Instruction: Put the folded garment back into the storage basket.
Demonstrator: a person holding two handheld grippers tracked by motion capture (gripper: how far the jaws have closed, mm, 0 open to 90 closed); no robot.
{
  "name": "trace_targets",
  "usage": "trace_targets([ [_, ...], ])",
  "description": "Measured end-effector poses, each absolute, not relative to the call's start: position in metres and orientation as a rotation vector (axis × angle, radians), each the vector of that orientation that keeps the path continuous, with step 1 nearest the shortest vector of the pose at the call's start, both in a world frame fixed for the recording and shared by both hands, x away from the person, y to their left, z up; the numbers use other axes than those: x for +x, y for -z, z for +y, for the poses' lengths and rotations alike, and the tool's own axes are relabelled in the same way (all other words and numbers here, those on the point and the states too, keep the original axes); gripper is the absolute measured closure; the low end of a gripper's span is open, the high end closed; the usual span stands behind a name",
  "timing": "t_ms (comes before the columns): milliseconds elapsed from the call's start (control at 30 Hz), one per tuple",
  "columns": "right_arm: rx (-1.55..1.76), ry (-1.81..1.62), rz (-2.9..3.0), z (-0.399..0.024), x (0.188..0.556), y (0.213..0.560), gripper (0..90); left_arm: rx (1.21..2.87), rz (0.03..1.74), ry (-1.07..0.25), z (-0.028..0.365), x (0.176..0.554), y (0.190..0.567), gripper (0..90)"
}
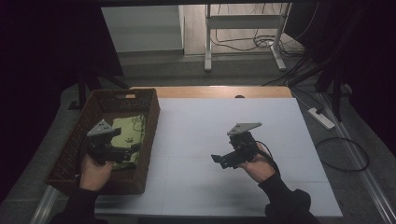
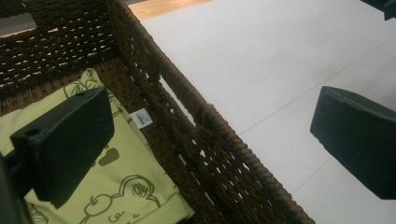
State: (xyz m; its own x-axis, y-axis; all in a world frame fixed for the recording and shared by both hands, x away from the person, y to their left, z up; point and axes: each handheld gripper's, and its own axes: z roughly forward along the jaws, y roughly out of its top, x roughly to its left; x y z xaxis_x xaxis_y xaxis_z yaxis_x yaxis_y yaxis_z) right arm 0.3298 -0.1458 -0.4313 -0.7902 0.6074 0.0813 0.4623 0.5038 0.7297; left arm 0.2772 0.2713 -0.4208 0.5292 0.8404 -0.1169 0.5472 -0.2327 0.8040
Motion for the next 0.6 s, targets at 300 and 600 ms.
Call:
trace_targets([
  [300, 0.931, -1.161, 2.538, -0.157, 0.323, 0.430, 0.0, 1.918, 1.134, -0.404, 0.274, 0.269, 0.419, 0.0],
  [600, 0.964, -1.160, 2.517, -0.171, 0.318, 0.430, 0.0, 1.916, 1.148, -0.376, 0.277, 0.258, 0.419, 0.0],
])
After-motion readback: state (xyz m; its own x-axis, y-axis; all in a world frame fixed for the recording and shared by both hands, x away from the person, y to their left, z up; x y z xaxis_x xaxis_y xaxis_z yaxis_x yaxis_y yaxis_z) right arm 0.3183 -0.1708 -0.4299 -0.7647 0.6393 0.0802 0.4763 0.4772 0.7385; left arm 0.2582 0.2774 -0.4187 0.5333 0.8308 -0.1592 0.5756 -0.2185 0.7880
